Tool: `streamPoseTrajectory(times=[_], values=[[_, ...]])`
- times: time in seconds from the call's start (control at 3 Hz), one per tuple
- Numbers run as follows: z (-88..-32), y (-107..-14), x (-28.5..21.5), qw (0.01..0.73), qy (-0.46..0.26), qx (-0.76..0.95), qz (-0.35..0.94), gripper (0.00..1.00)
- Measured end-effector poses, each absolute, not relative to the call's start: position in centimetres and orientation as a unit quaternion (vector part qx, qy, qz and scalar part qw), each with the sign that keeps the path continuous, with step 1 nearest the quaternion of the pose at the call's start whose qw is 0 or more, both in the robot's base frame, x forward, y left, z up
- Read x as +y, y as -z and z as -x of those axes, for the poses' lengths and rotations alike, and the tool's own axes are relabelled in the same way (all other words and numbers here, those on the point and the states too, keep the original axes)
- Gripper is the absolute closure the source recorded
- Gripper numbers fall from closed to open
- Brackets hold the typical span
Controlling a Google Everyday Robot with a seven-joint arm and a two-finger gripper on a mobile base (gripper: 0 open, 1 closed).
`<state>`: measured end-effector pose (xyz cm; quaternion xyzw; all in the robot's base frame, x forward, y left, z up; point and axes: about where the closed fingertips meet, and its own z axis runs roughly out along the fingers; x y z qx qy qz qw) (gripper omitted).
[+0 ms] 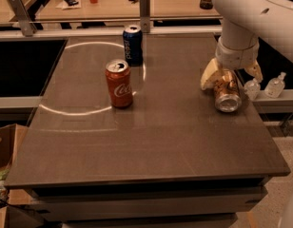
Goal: Place orange can upright
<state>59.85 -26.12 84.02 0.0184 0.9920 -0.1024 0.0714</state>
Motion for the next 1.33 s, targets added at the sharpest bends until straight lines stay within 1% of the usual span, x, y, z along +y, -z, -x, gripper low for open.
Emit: streamPoseTrajectory(times=[1.0, 1.33], values=[[-60.3, -84.6, -27.4, 0.068, 0.114, 0.991, -0.022, 0.87], [-60.0, -85.2, -27.1, 0.071, 0.099, 0.992, -0.010, 1.00]])
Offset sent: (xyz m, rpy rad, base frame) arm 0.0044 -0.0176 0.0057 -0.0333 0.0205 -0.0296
